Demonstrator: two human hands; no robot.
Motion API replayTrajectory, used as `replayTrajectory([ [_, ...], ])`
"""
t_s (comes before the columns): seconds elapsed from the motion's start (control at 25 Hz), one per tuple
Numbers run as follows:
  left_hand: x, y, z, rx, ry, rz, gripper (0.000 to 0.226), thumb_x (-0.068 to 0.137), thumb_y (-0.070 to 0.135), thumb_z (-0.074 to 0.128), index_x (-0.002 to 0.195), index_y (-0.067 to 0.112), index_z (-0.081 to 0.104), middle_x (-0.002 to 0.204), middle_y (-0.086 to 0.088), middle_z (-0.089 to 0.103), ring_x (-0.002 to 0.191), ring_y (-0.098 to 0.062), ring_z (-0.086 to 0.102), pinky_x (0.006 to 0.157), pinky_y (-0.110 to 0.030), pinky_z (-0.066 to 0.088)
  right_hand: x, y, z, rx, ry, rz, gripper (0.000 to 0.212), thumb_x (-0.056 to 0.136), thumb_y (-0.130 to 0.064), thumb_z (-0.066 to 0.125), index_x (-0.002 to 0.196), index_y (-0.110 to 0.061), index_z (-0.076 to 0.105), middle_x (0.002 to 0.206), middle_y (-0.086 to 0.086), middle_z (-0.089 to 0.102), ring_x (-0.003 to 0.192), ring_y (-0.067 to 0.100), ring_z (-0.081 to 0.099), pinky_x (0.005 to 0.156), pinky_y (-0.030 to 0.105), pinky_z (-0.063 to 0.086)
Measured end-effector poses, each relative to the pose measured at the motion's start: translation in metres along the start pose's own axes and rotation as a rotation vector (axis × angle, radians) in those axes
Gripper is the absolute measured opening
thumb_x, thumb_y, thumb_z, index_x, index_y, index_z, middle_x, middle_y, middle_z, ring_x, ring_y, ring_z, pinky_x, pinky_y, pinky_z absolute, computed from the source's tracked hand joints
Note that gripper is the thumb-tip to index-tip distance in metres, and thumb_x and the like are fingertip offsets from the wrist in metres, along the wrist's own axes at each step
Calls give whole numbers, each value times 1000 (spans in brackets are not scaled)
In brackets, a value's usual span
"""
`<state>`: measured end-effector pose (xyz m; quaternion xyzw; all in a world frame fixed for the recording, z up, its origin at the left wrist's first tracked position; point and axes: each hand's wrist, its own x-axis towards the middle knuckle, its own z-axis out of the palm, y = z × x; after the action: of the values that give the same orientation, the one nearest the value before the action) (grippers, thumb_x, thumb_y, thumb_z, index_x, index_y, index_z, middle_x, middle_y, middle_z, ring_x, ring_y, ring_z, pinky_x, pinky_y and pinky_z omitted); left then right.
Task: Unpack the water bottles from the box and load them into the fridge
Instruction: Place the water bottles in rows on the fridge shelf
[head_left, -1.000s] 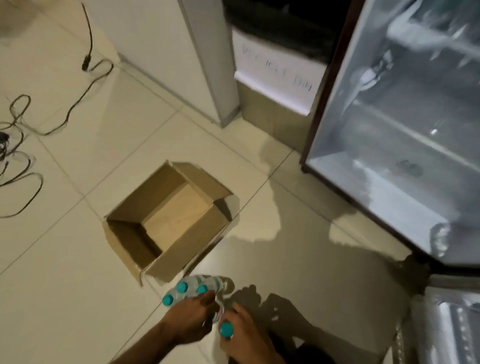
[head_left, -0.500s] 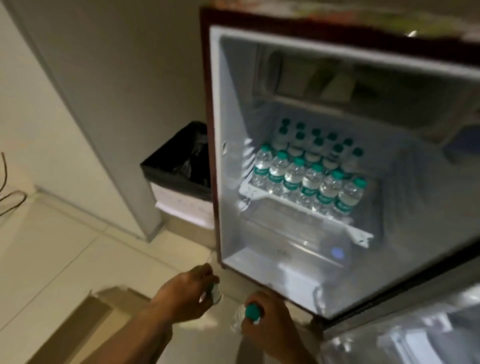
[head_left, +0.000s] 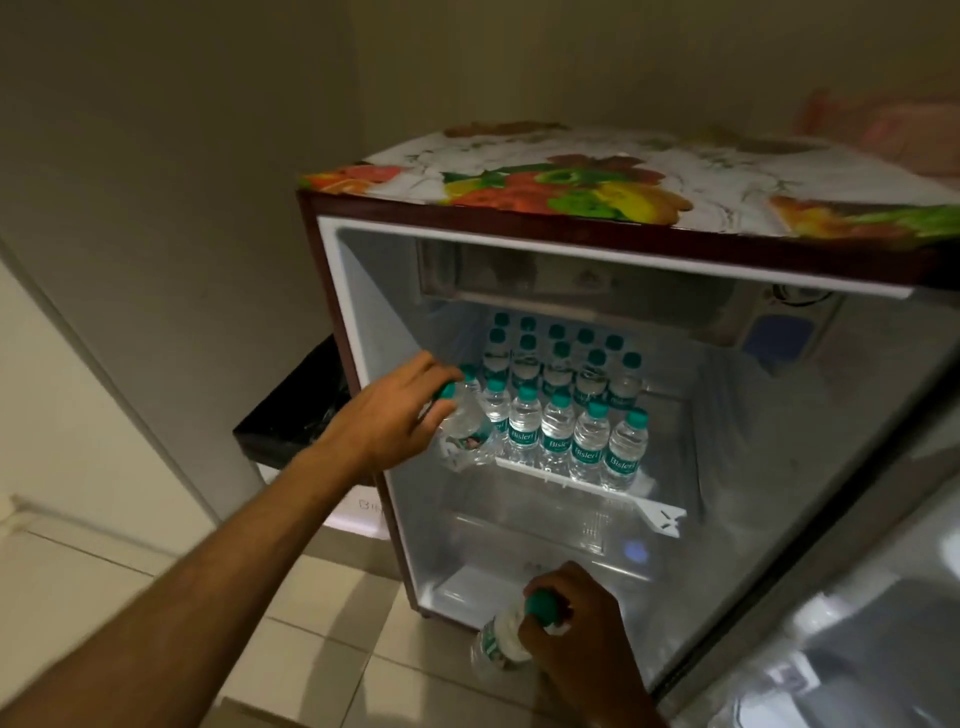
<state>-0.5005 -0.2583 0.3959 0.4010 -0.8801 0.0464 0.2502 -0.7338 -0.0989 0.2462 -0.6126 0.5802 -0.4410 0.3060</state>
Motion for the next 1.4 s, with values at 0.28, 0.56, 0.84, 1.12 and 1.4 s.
replayTrajectory([
  [0.28, 30, -47, -15, 302, -39, 240, 43, 104, 38, 31, 129, 10, 51, 105, -10, 59, 76, -22, 59, 69, -39, 56, 58, -34, -17, 52, 98, -113, 23, 64, -18, 67, 83, -32, 67, 86, -12, 63, 81, 10, 63, 62, 15, 51],
  [0.56, 50, -75, -14, 491, 19, 385, 42, 103, 34, 34, 128, 7, 53, 103, -11, 59, 72, -22, 59, 60, -34, 54, 135, -56, -21, 242, 417, -19, 18, 71, -26, 64, 83, -14, 70, 76, -3, 67, 67, 8, 61, 59, 21, 50],
  [0.84, 47, -85, 5, 635, 10, 391, 43, 101, 31, 33, 127, 6, 59, 100, -11, 67, 71, -25, 65, 61, -34, 48, 225, -58, -20, 709, 651, 309, 18, 83, -5, 69, 100, -10, 68, 101, 9, 72, 94, 21, 70, 78, 35, 61],
  [1.12, 49, -93, 12, 779, 43, 475, 47, 101, 36, 32, 130, 8, 57, 86, -5, 64, 58, -16, 54, 56, -28, 37, 296, -43, -10, 492, 552, 416, 11, 93, -28, 65, 82, -26, 63, 83, -2, 68, 80, 19, 64, 72, 40, 58],
  [1.4, 44, -102, 26, 894, 226, 523, 47, 107, 33, 17, 134, 10, 49, 98, -3, 63, 75, -18, 53, 71, -32, 34, 356, -50, 8, 50, 283, -7, 22, 89, -23, 72, 79, -21, 52, 78, -6, 54, 72, 4, 49, 69, 15, 42],
])
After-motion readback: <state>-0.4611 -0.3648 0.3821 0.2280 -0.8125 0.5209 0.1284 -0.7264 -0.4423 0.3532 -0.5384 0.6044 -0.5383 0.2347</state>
